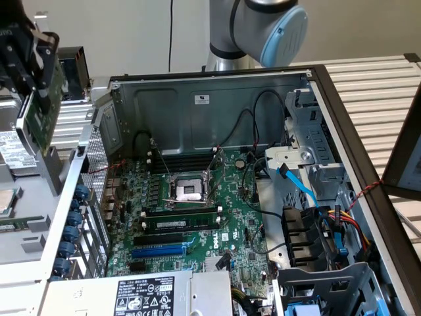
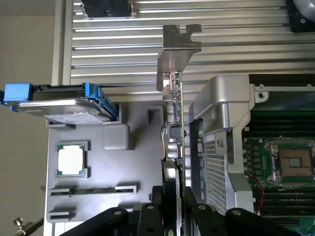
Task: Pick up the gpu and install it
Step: 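Pick up the gpu and move the gpu toward the slot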
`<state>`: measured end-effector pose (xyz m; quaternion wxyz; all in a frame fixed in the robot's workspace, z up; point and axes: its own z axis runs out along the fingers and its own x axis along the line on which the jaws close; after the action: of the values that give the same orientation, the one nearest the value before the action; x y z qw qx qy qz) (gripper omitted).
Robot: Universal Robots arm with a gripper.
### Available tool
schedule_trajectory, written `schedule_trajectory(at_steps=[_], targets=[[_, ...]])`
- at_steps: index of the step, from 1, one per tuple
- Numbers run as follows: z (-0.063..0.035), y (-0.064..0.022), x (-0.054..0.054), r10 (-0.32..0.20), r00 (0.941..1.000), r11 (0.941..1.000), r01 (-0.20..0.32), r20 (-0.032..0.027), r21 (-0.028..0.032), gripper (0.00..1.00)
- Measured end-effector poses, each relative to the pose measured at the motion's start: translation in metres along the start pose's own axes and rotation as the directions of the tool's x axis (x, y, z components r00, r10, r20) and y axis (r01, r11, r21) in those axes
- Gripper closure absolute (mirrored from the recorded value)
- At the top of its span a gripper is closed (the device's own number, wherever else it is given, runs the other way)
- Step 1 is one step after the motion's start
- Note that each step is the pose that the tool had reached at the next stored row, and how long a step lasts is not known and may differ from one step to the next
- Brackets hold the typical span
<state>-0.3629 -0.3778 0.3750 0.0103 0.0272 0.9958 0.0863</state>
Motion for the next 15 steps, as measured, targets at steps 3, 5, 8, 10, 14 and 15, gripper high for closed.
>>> schedule_trajectory(at_steps=[3,5,8,10,14,15], targets=[[-0.0133,0.0011,-0.01,0.0,1.0,1.0,0.0,-0.001,0.0,0.73],[-0.0225,0.0009,-0.016,0.0,1.0,1.0,0.0,-0.0025,0.0001,0.73],[-0.0358,-0.0014,-0.024,0.002,1.0,1.0,-0.002,-0.0091,0.0005,0.73],[-0.0414,-0.0042,-0.027,0.003,0.9999,1.0,-0.003,-0.0168,0.0009,0.73],[-0.0516,-0.0113,-0.034,0.005,0.9995,1.0,-0.005,-0.0296,0.0019,0.73],[-0.0538,-0.013,-0.037,0.005,0.9995,1.0,-0.005,-0.0311,0.002,0.73]])
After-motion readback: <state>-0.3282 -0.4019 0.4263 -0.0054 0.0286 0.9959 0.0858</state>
